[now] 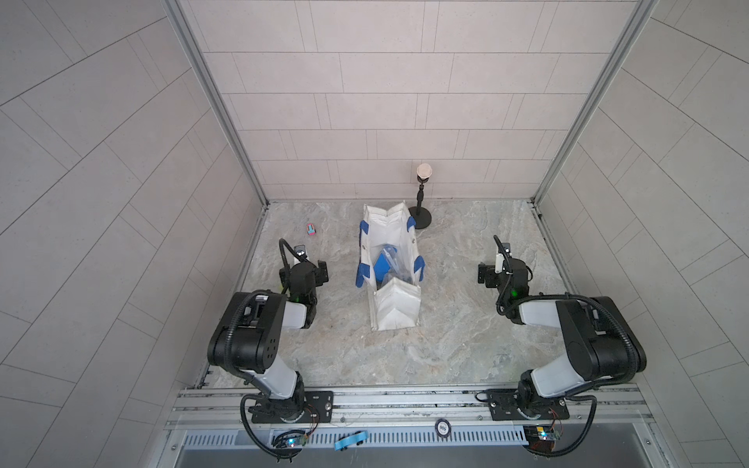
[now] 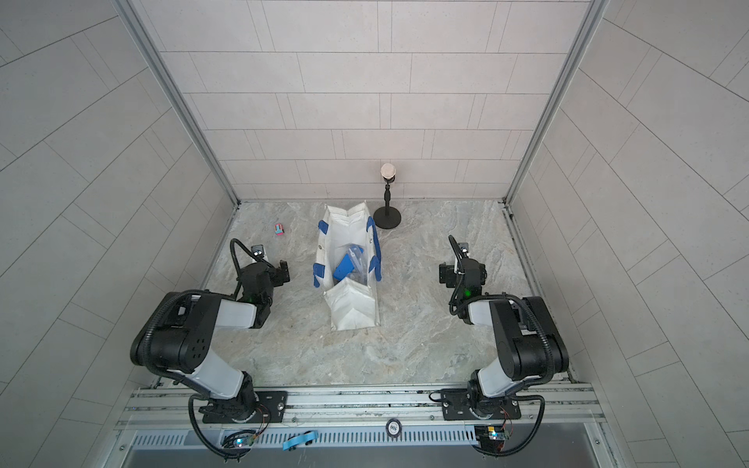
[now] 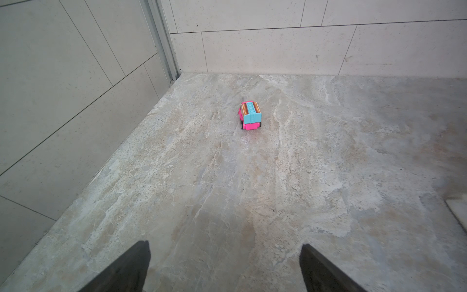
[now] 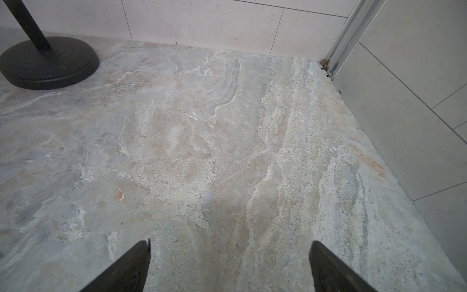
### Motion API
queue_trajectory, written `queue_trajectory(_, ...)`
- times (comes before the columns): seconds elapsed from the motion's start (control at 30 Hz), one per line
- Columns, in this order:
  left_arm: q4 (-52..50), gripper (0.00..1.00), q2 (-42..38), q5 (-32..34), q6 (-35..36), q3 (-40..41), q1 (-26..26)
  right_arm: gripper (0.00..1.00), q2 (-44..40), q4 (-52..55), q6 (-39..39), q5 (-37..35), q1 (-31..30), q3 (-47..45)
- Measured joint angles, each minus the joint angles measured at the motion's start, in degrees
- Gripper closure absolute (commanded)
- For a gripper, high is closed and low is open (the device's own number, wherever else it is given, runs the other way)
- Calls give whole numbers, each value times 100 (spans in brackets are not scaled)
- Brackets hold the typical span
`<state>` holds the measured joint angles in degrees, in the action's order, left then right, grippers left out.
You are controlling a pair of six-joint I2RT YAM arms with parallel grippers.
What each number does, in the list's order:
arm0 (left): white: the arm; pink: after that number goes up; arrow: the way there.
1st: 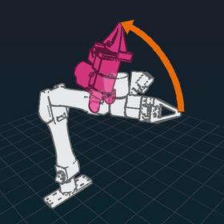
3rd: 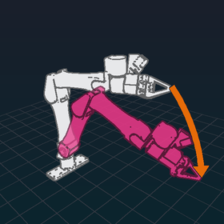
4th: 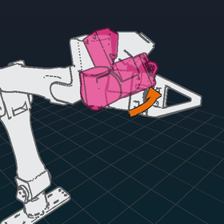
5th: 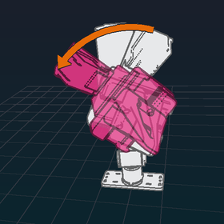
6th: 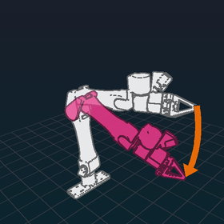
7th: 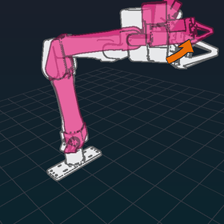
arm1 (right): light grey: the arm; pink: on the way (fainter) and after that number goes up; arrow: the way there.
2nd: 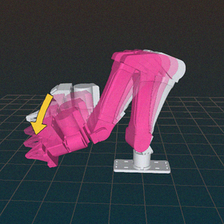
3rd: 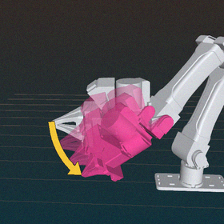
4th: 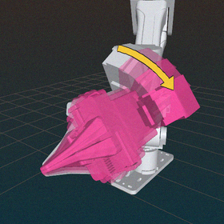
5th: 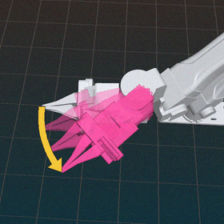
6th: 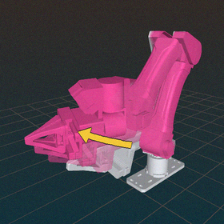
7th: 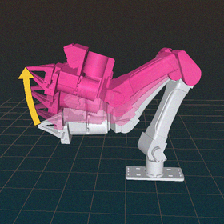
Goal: Take out the compass set from the canvas bag
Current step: Adjust the canvas bag at the center of the board.
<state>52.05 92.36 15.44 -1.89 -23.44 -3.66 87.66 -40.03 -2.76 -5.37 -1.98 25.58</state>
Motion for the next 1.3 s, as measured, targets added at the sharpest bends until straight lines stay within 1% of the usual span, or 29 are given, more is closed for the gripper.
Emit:
queue_trajectory(0.13, -17, 0, -57, -24, 2, 33, 0, 0, -4, -9, 0, 0, 0, -15)
queue_trajectory(0.2, -146, 0, -282, 7, -4, 79, 0, 0, -79, 90, -2, -9, 0, -20)
queue_trajectory(0.27, -407, 0, -743, 160, -72, 125, -4, 0, -348, 345, -2, -24, 0, -17)
queue_trajectory(0.37, -997, 0, -1797, 529, -315, 138, -7, 0, -1069, 979, -33, -79, 0, 55)
queue_trajectory(0.43, -1565, 0, -2671, 706, -595, 72, -7, 0, -1668, 1543, -127, -197, 0, 229)
queue_trajectory(0.5, -2258, 0, -3331, 817, -1010, -179, -7, 0, -2227, 2201, -365, -389, 0, 525)
queue_trajectory(0.57, -3204, 0, -3733, 857, -1491, -750, -7, 0, -2708, 2898, -734, -645, -2, 916)
queue_trajectory(0.6, -3797, 0, -3814, 857, -1733, -1209, -7, 0, -2914, 3303, -979, -793, 0, 1167)
queue_trajectory(0.67, -4819, 0, -3781, 807, -2092, -2124, -4, 0, -3165, 4103, -1436, -992, 4, 1674)
queue_trajectory(0.73, -5668, 0, -3630, 680, -2350, -3029, 0, 0, -3202, 5090, -1895, -1034, 28, 2332)
queue_trajectory(0.77, -5930, 0, -3554, 638, -2476, -3320, 2, 0, -3136, 5508, -2070, -970, 52, 2636)
queue_trajectory(0.83, -6380, 0, -3370, 522, -2970, -3807, 44, 0, -2855, 6463, -2441, -717, 85, 3366)
queue_trajectory(0.93, -6636, 0, -3161, 267, -3803, -3954, 125, 0, -2354, 7534, -3040, -358, 109, 4266)
queue_trajectory(0.97, -6658, 0, -3086, 155, -4072, -3954, 144, 0, -2267, 7746, -3250, -260, 116, 4415)
queue_trajectory(1.03, -6564, 0, -2870, -284, -4684, -3943, 232, 0, -2221, 8070, -3799, 92, 208, 4520)
queue_trajectory(1.1, -6354, 0, -2562, -863, -5239, -3974, 304, 0, -2308, 8015, -4295, 584, 407, 4369)
queue_trajectory(1.13, -6260, 2, -2319, -1178, -5464, -4050, 330, 3, -2367, 7884, -4522, 852, 501, 4236)
queue_trajectory(1.17, -6245, 9, -2107, -1456, -5626, -4168, 341, 6, -2393, 7768, -4704, 1060, 553, 4135)
queue_trajectory(1.23, -6144, 28, -1495, -2118, -5917, -4566, 352, 13, -2308, 7670, -4970, 1403, 511, 4153)
queue_trajectory(1.27, -6144, 31, -1220, -2470, -5991, -4791, 350, 15, -2188, 7713, -5014, 1497, 404, 4319)
queue_trajectory(1.3, -6175, 32, -1034, -2719, -6019, -4968, 350, 16, -2046, 7753, -5025, 1554, 291, 4544)
